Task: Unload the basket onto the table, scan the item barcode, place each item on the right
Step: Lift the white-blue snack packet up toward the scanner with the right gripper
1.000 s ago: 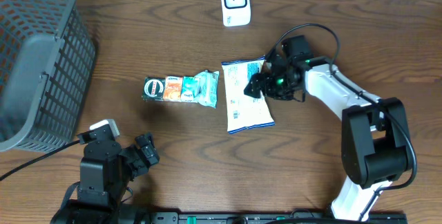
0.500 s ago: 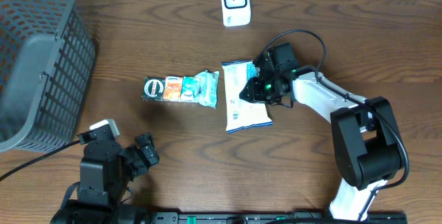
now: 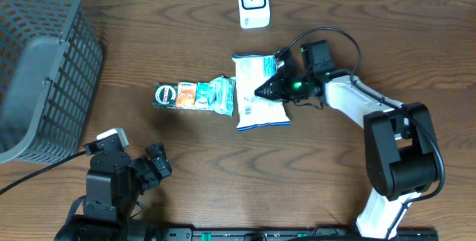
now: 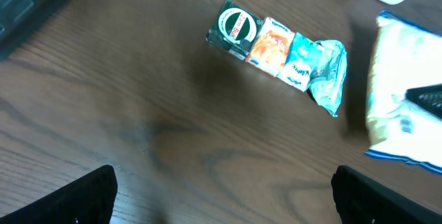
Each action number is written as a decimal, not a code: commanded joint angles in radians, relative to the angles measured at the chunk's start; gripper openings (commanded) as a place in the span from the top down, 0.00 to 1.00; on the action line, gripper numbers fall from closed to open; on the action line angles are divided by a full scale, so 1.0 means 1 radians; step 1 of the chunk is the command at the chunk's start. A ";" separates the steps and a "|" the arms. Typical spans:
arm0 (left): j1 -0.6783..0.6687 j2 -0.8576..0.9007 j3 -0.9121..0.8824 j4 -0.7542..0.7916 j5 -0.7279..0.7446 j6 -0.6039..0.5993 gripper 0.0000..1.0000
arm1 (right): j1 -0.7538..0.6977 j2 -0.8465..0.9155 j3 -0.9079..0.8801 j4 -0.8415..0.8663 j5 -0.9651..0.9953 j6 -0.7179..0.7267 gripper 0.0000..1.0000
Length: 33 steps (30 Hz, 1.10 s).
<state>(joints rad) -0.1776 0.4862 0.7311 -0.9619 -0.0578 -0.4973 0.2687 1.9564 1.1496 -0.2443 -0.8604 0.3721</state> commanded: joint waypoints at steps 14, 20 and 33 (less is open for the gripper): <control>0.002 -0.005 0.002 0.001 -0.003 0.002 0.02 | -0.086 -0.279 0.000 0.102 -0.291 0.104 0.99; 0.002 -0.005 0.002 0.001 -0.003 0.002 0.02 | -0.083 -0.283 0.000 0.249 -0.327 0.193 0.99; 0.002 -0.005 0.002 0.001 -0.003 0.002 0.02 | -0.029 -0.303 0.001 0.457 -0.278 0.219 0.99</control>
<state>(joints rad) -0.1776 0.4862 0.7311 -0.9615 -0.0582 -0.4973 0.2214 1.6985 1.1469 0.1738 -1.1461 0.5640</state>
